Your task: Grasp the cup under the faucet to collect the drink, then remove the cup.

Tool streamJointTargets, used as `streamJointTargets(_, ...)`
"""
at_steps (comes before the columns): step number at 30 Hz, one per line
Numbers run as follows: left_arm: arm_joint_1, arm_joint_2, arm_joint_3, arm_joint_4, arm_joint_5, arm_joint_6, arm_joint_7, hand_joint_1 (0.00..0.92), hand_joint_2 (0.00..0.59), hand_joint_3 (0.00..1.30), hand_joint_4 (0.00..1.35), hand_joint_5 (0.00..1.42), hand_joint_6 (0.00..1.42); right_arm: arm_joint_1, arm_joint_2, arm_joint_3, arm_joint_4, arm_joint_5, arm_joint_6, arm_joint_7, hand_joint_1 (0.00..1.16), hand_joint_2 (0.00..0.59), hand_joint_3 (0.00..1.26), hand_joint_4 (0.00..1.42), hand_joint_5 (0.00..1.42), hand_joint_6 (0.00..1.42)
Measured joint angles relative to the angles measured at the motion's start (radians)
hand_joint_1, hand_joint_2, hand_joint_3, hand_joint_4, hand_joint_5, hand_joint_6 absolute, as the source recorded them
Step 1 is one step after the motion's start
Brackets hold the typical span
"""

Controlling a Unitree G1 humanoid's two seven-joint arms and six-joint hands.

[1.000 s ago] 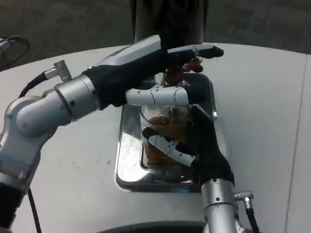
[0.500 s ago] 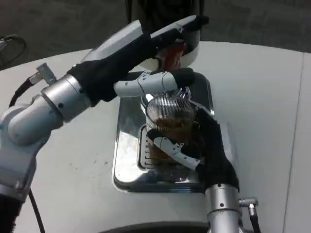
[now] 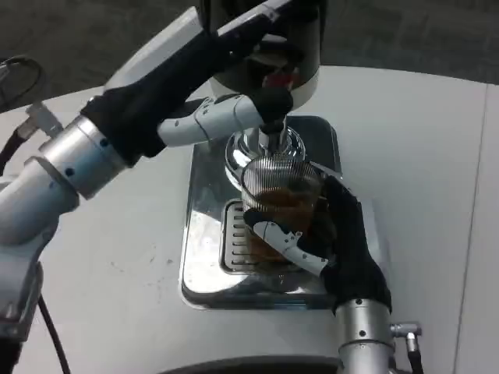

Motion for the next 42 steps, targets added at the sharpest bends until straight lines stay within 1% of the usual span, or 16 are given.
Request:
streamJointTargets(2, 0.024, 0.003, 0.011, -0.018, -0.005, 0.016, 0.000, 0.000, 0.110, 0.11, 0.11, 0.26, 0.21, 0.001, -0.001, -0.001, -0.002, 0.000, 0.000, 0.002, 0.82, 0.254, 0.50, 0.61, 0.64, 0.36)
streamJointTargets(4, 0.078, 0.005, 0.031, -0.057, -0.031, 0.039, 0.000, 0.000, 0.111, 0.11, 0.11, 0.26, 0.21, 0.011, -0.004, -0.003, -0.015, -0.001, 0.002, 0.003, 0.82, 0.254, 0.50, 0.61, 0.64, 0.36)
streamJointTargets(11, 0.204, 0.006, 0.093, -0.152, -0.069, 0.101, 0.014, 0.000, 0.114, 0.12, 0.13, 0.26, 0.22, 0.036, -0.014, -0.002, -0.048, -0.005, 0.008, 0.013, 0.81, 0.254, 0.52, 0.62, 0.65, 0.37)
streamJointTargets(16, 0.267, 0.006, 0.129, -0.221, -0.082, 0.126, 0.039, 0.000, 0.119, 0.12, 0.14, 0.27, 0.24, 0.066, -0.023, -0.001, -0.083, -0.007, 0.011, 0.018, 0.82, 0.247, 0.53, 0.63, 0.66, 0.38)
streamJointTargets(19, 0.293, 0.003, 0.137, -0.250, -0.089, 0.137, 0.052, 0.000, 0.120, 0.13, 0.14, 0.28, 0.24, 0.080, -0.027, -0.001, -0.103, -0.006, 0.012, 0.022, 0.82, 0.244, 0.54, 0.65, 0.68, 0.40)
streamJointTargets(20, 0.314, 0.003, 0.150, -0.268, -0.098, 0.145, 0.056, 0.000, 0.120, 0.14, 0.15, 0.28, 0.24, 0.099, -0.031, -0.001, -0.128, -0.006, 0.017, 0.026, 0.82, 0.244, 0.54, 0.65, 0.68, 0.40)
streamJointTargets(24, 0.354, 0.003, 0.175, -0.292, -0.110, 0.160, 0.076, 0.000, 0.121, 0.14, 0.15, 0.28, 0.24, 0.133, -0.038, 0.000, -0.169, -0.013, 0.025, 0.031, 0.82, 0.244, 0.56, 0.68, 0.70, 0.41)
streamJointTargets(27, 0.403, 0.003, 0.198, -0.302, -0.110, 0.172, 0.084, 0.000, 0.121, 0.14, 0.16, 0.29, 0.24, 0.165, -0.046, 0.010, -0.216, -0.018, 0.035, 0.037, 0.82, 0.243, 0.56, 0.69, 0.71, 0.42)
streamJointTargets(32, 0.466, 0.003, 0.216, -0.315, -0.110, 0.179, 0.099, 0.000, 0.127, 0.15, 0.16, 0.30, 0.25, 0.214, -0.050, 0.020, -0.287, -0.018, 0.042, 0.062, 0.83, 0.234, 0.58, 0.71, 0.73, 0.43)
streamJointTargets(37, 0.515, 0.003, 0.247, -0.330, -0.109, 0.180, 0.123, 0.000, 0.128, 0.15, 0.16, 0.30, 0.26, 0.291, -0.051, 0.028, -0.399, -0.022, 0.061, 0.072, 0.83, 0.234, 0.60, 0.73, 0.76, 0.44)
streamJointTargets(42, 0.555, 0.003, 0.249, -0.335, -0.108, 0.180, 0.128, 0.000, 0.128, 0.16, 0.16, 0.30, 0.25, 0.356, -0.052, 0.044, -0.464, -0.025, 0.077, 0.078, 0.83, 0.234, 0.62, 0.75, 0.78, 0.45)
